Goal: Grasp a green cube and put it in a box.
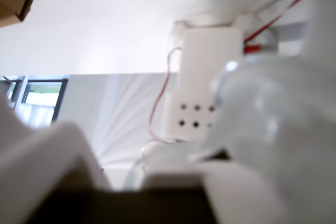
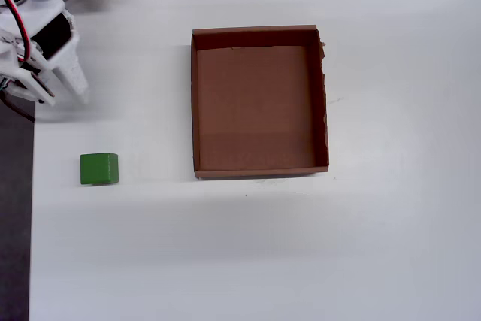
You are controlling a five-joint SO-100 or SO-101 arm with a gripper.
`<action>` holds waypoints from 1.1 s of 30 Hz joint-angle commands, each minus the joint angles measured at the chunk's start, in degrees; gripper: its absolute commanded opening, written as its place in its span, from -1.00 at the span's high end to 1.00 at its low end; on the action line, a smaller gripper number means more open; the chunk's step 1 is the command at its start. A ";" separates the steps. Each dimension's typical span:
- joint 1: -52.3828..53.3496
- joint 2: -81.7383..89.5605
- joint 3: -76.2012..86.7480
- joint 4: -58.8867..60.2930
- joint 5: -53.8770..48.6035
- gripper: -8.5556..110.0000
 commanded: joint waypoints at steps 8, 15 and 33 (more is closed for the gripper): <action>-2.02 -13.01 -10.46 -2.55 -1.32 0.40; -3.69 -19.42 -14.77 -4.75 -1.41 0.38; -4.83 -34.37 -25.58 -12.04 -12.04 0.38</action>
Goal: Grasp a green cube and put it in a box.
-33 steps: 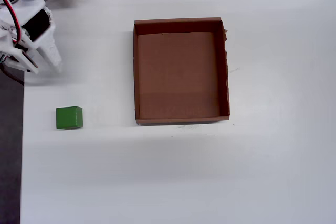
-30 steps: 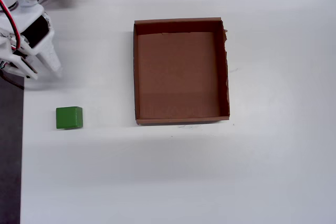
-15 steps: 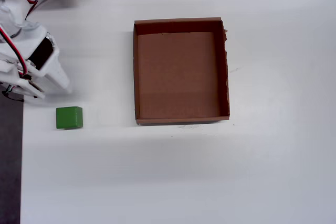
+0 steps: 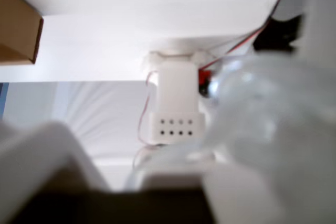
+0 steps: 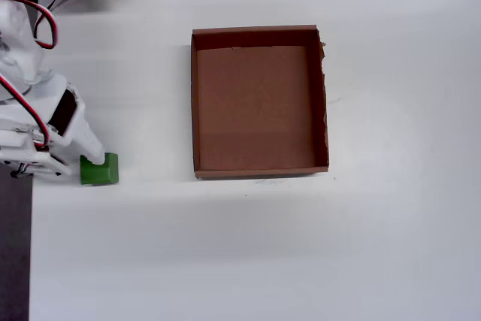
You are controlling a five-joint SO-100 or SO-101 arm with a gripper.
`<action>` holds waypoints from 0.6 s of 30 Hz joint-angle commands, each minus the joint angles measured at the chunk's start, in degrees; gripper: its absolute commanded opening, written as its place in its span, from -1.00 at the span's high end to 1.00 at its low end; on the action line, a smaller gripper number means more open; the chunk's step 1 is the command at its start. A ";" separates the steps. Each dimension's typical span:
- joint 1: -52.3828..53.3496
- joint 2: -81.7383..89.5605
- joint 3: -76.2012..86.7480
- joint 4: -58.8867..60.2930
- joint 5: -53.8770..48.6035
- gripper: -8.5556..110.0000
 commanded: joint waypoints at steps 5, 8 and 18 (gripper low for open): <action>-2.81 -3.87 -7.12 1.85 -1.32 0.38; -4.13 -6.68 -10.02 4.31 -1.32 0.38; -6.77 -13.62 -11.51 2.46 -1.32 0.38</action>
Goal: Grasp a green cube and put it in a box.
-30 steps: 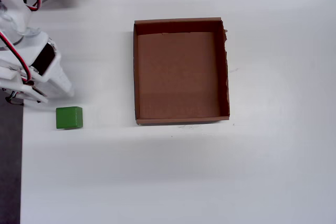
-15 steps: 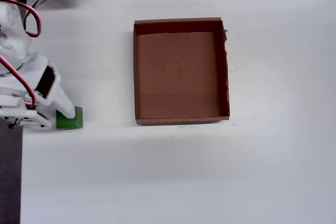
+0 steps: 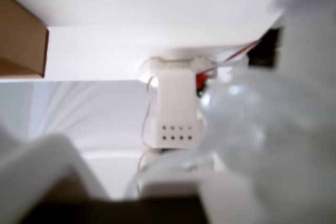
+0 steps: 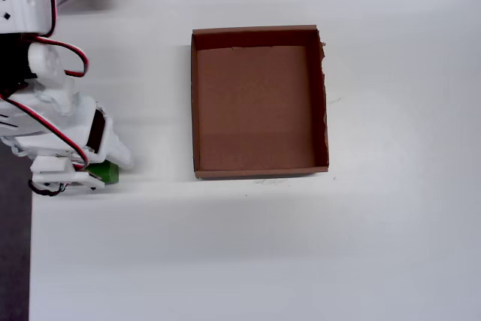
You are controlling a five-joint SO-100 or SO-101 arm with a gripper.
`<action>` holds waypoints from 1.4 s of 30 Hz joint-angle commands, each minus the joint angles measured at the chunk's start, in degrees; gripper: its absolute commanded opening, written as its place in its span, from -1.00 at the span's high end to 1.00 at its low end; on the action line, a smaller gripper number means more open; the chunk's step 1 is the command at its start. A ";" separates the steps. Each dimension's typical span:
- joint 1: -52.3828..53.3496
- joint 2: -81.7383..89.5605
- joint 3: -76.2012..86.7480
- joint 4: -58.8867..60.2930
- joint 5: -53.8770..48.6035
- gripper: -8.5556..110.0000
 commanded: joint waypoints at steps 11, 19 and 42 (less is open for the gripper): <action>0.09 2.37 -2.20 2.02 -0.88 0.38; 1.41 5.19 -5.71 8.17 -0.44 0.38; 2.02 -1.93 -8.79 4.04 -0.70 0.38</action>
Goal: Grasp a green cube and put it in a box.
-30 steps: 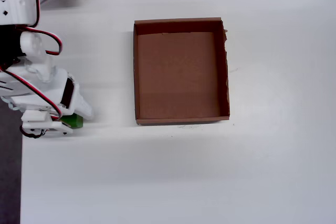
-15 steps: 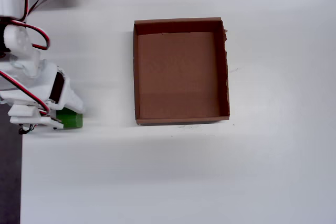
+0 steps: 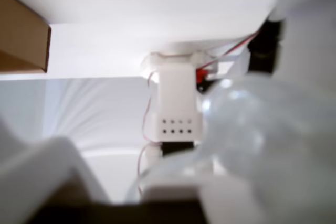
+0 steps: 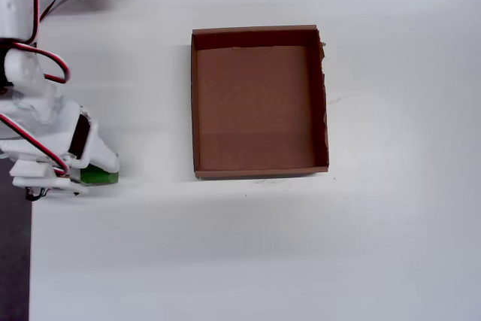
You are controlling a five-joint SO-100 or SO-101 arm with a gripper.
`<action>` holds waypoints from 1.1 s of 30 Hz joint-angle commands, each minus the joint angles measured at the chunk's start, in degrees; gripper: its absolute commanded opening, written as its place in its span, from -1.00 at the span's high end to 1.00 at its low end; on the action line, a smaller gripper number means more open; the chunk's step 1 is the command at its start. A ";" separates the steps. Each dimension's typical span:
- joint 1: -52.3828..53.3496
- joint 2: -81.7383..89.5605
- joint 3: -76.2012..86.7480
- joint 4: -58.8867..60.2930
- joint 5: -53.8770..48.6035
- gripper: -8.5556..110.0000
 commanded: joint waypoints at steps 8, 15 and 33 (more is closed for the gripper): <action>-1.58 -3.16 -3.78 -3.60 -0.53 0.38; -2.46 -6.94 -4.13 -5.01 -0.44 0.42; -3.52 -9.32 -6.33 -4.22 0.44 0.60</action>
